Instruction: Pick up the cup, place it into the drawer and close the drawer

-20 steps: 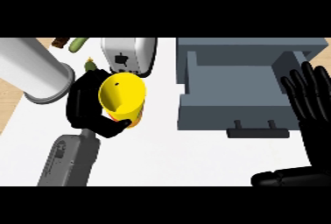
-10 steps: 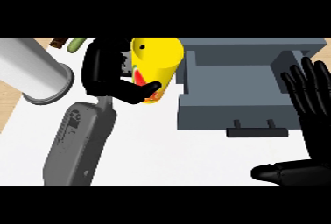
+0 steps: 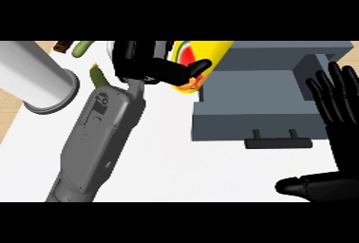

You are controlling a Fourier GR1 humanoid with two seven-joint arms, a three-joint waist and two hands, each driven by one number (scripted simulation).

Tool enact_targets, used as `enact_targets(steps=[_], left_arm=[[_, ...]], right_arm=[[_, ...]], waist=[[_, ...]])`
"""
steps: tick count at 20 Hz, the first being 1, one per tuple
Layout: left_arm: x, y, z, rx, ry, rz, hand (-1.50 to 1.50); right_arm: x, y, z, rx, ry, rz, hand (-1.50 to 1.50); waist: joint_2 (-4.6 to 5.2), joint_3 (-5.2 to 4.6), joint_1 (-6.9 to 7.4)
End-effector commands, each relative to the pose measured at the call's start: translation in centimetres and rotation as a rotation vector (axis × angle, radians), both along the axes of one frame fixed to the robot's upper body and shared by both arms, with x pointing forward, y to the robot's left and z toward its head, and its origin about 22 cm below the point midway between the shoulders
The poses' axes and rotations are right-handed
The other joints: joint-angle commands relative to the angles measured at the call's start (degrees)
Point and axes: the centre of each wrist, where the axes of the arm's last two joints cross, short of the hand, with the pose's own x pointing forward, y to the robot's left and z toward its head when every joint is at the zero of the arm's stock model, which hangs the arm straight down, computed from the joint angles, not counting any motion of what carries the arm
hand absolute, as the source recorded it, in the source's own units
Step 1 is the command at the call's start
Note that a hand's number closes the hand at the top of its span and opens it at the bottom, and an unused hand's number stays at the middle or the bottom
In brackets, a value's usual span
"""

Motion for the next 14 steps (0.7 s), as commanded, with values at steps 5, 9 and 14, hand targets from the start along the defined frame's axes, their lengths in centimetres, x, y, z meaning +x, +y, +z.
enact_targets(steps=[5, 9, 14], left_arm=[[1.6, -4.4, -0.5, 0.091, 0.042, 0.022, 1.5], [3.0, -5.0, -1.2, 0.077, 0.07, 0.028, 1.5], [3.8, -6.0, -1.9, 0.107, 0.097, 0.035, 1.5]], right_arm=[[0.4, 0.6, -0.2, -0.015, 0.001, -0.008, -1.5], [1.3, -0.5, 1.1, -0.013, -0.019, 0.004, -1.5], [1.7, 0.1, -1.4, -0.004, -0.013, 0.004, -1.5]], waist=[[0.11, -0.01, -0.56], [0.27, 0.0, -0.92], [0.38, 0.01, -1.18]])
